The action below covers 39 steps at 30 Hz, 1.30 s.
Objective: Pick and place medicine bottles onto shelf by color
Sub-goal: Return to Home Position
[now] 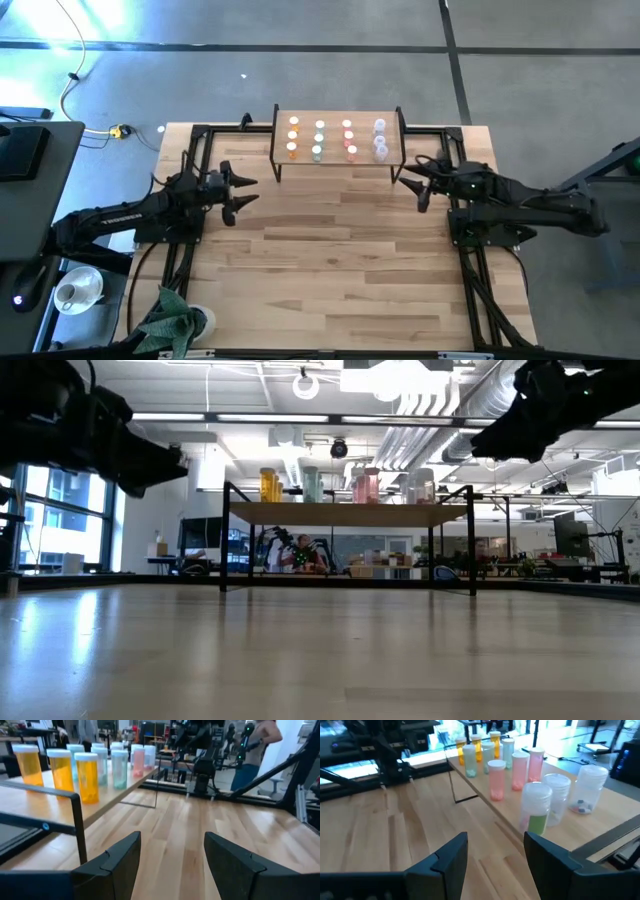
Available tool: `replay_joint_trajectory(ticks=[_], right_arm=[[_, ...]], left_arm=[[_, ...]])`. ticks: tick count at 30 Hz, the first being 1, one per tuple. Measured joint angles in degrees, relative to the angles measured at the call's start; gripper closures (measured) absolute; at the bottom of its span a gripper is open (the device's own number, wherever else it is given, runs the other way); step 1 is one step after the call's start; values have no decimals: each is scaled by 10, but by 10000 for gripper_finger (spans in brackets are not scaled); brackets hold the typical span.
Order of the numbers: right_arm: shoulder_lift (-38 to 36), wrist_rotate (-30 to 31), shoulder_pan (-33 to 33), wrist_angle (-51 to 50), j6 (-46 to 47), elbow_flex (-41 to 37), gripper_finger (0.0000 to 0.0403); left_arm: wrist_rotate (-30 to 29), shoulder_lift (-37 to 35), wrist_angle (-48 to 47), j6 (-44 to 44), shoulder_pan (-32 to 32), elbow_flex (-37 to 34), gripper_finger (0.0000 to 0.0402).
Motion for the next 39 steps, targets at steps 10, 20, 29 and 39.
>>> replay_joint_trajectory(ticks=[10,20,29,39], right_arm=[[-98,-60,0,20,18,-79,217],[-156,-85,0,62,38,-176,217],[-178,-105,0,71,37,-203,217],[-178,-100,0,60,26,-203,217]], left_arm=[[28,-21,32,-8,-2,-1,193],[27,-20,48,-13,-1,-1,193],[26,-20,46,-16,-1,-1,193],[26,-20,46,-16,-1,-1,193]])
